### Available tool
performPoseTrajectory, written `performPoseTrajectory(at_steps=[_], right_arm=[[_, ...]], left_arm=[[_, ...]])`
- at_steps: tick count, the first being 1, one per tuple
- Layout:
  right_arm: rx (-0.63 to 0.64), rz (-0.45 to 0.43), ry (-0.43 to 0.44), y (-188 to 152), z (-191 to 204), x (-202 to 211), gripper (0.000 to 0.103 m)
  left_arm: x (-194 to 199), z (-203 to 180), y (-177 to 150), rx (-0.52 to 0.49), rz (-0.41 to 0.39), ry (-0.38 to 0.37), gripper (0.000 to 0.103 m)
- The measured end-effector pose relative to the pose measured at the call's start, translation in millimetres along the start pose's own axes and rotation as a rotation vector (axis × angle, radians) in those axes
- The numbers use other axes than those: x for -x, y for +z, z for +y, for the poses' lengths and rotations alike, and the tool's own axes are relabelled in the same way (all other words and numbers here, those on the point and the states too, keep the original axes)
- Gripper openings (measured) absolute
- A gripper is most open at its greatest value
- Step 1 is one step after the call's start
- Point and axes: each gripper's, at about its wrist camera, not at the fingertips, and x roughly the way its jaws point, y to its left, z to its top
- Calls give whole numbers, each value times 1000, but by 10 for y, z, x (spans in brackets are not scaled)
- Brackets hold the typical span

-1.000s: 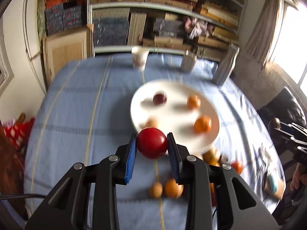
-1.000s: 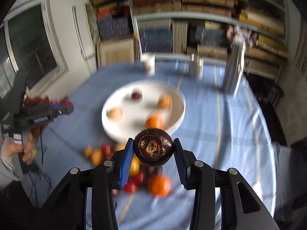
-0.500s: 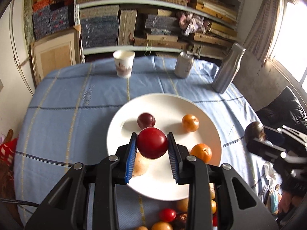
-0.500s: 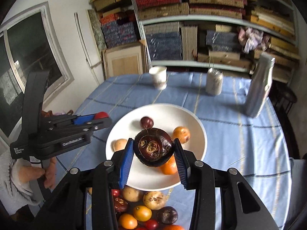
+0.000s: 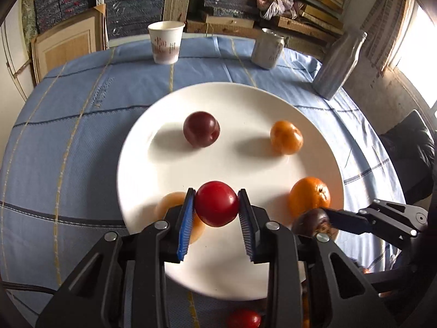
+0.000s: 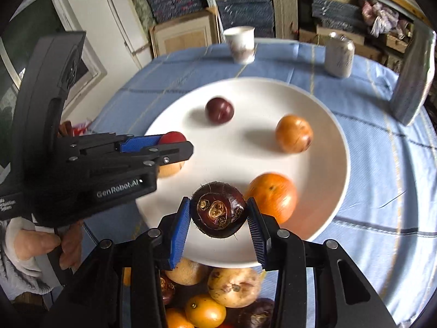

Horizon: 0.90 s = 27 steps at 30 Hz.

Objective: Organize fruits
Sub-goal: 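Carry the tomato and mangosteen onto the white plate and open both grippers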

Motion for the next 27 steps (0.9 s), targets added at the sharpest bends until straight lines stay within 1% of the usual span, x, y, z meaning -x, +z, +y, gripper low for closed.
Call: performPoseTrajectory(at_steps=[5,8,10,11,12,14,19,21,24,27], right_arm=[[15,37,-7,-55,24,-134,42],[8,51,-5,-72,11,-168,43],[13,38,-11,-75,24,-107,44],[14,30,-12,-64,19,-70,49],[13,19,-12,-55,15,-11,53],[16,-10,-27,-41,5,108,55],[-2,-104,-57,-44,-64,554,55],[-11,-135,-71,-76,-106,728,58],[-40,-178,-93,-224,-172,992,65],[-88,-189,-109,-502,-256,1170,69]], left_arm=[[3,-39,-11,-9,-1,-2,35],[14,-37,-16,0,-3,-8,40],[43,-43,-12,7,-7,-9,52],[67,-47,-9,7,-14,-2,55],[102,-46,-8,9,-22,2,59],[180,-36,-6,14,-34,4,60],[460,19,-112,13,-59,29,61],[572,53,-207,16,-63,43,63],[747,134,-434,39,-60,66,66],[861,211,-708,65,-44,78,67]])
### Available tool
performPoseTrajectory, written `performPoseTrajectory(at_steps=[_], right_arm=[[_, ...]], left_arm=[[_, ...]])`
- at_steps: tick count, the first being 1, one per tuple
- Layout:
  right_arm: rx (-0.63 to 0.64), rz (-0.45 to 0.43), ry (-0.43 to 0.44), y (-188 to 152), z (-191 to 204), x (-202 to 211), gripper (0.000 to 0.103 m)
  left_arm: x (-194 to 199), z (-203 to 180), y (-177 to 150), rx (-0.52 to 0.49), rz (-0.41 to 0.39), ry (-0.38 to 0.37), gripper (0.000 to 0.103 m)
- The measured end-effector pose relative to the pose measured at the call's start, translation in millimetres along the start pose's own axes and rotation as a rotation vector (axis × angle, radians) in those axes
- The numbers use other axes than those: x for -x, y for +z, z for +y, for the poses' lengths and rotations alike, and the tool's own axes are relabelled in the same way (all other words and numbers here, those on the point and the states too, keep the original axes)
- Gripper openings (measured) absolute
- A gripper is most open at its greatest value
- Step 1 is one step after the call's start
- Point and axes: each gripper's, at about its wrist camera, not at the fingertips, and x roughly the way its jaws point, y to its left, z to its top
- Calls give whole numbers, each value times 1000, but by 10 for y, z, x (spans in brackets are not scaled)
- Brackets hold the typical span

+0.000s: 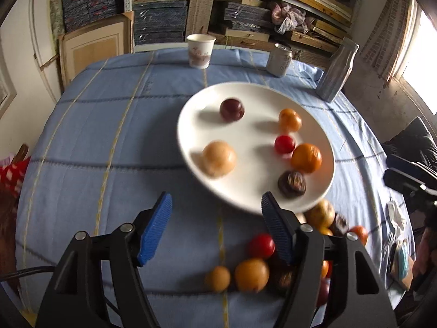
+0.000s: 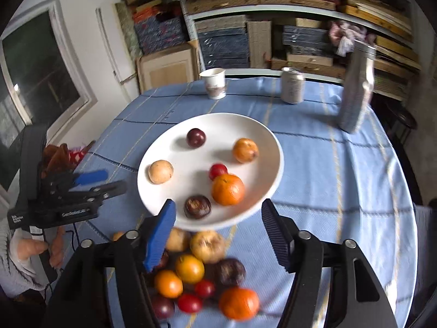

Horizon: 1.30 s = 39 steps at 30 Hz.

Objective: Organize fruits
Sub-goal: 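Carry the tomato and mangosteen onto the white plate and open both grippers, then grasp a small tan fruit with the left gripper while the right gripper grasps a mandarin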

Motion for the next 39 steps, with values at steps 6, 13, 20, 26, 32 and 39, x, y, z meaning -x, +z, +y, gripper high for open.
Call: performPoseTrajectory(at_steps=[6,13,20,26,32,39], right_arm=[[-95,60,-21,-607,-195,181,70],[-159,140,-30,-1000,-257,244,70],[-177,122,-66,-1033,-290,403,75],[-195,124,-90,-1082,-337,481,76],[-178,131,-94,-1083,-306,487,76],[-158,129,-88,-1067,-268,472,76]], left_arm=[[29,96,-575,18,77,37,68],[-18,130,-771,18,103,50,68],[-194,79,-687,-8,92,24,68],[-244,175,-681,15,87,-36,58],[-275,55,-725,-57,113,-71,35],[-301,22,-755,-62,103,-61,27]])
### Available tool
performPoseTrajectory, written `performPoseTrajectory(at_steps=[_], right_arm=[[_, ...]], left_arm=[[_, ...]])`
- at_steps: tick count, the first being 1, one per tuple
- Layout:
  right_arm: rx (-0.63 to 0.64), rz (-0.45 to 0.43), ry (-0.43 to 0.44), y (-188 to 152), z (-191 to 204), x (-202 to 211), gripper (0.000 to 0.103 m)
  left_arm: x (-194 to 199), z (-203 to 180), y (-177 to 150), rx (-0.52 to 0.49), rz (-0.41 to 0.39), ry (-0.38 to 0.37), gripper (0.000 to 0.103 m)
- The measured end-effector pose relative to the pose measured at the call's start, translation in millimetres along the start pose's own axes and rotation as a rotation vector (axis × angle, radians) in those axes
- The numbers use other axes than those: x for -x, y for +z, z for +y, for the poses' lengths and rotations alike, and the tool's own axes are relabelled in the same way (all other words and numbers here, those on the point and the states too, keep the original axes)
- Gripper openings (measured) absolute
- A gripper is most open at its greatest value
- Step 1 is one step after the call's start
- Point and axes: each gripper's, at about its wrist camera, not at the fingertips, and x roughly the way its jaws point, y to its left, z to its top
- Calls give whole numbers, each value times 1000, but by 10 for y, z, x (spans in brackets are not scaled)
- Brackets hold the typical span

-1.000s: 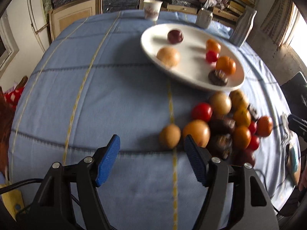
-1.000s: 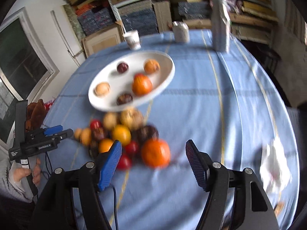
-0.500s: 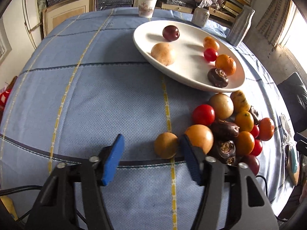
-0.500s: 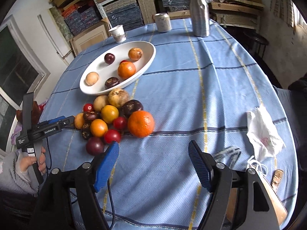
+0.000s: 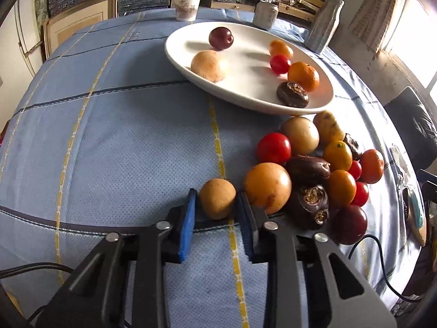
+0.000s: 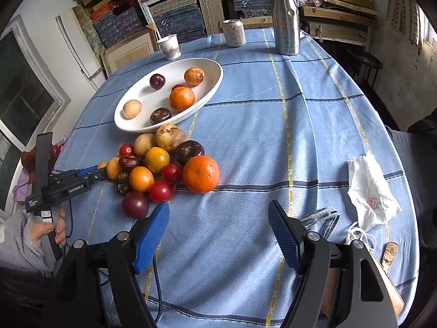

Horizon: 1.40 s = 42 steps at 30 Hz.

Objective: Organize fruits
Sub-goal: 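Grasp a small tan fruit with the left gripper while the right gripper grasps a mandarin, then carry both fruits onto the white plate and open both grippers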

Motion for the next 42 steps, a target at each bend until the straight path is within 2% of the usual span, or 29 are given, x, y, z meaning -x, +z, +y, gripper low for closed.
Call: performPoseTrajectory(at_steps=[2,11,20,22,24,29,31,42], right_arm=[[13,12,1,7,20,-53,76],[87,63,24,203,160,-512,76],[111,100,27,341,211,-851,74],[108,105,34,345,207,-876,70],[114,114,43,351,227,-908,56],[135,119,23,351,271,-965,52],[140,114,11,348,261,-960,46],[130,112,37,248,223,-883,45]], left_arm=[[41,7,-10,4,-10,21,26],[487,74,-104,51,-62,22,26],[625,155,-235,103,-53,40,26],[635,148,-236,101,-54,41,26],[634,140,-229,98,-54,40,26],[578,101,-217,84,-37,32,26],[572,88,-214,81,-36,30,26],[517,13,-186,69,-23,18,27]])
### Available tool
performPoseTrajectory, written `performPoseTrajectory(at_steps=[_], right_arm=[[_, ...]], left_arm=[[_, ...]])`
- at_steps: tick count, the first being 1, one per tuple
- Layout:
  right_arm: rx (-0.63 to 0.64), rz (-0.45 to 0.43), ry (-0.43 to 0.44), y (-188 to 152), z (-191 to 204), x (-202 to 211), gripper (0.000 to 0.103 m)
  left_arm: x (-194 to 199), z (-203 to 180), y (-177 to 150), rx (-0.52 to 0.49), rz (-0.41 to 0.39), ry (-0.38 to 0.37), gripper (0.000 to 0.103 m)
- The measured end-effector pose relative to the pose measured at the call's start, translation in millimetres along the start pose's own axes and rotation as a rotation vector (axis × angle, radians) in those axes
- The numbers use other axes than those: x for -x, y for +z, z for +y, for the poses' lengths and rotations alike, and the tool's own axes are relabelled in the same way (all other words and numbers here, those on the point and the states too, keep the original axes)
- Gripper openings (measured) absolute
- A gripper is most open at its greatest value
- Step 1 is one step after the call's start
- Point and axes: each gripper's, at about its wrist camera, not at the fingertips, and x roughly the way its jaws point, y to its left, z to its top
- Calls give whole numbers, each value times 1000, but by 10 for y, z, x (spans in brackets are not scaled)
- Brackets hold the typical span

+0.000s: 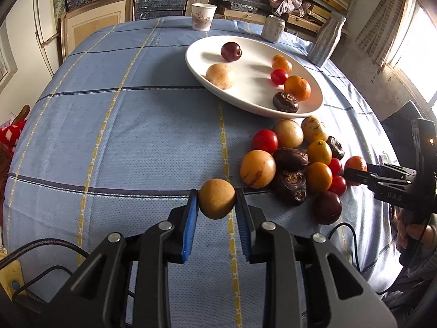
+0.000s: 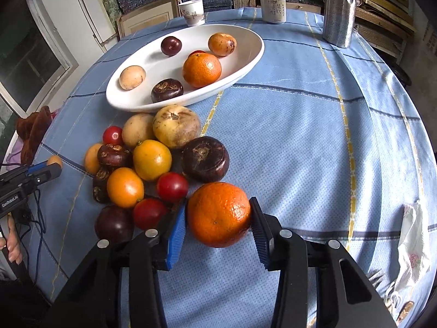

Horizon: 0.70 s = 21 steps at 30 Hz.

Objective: Organize fruits
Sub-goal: 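Carry both fruits onto the white plate and open both grippers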

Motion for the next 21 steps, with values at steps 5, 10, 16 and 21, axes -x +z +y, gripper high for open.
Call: performPoseTrajectory(at_steps=[5,10,16,21], right_arm=[[-28,-29,5,7,-87,180,45],[-38,-157,2,386,-159,592,45],[-1,-314,16,1021,-82,1014,45],[23,-362,35,1451,-34,1004,45]], left_arm=[[65,1,163,-4,-22,12,26],[260,17,607,-27,-102,26,26],[405,-94,1292,-80,-202,29,26],[282,-244,1695,-105,-232,14,26]])
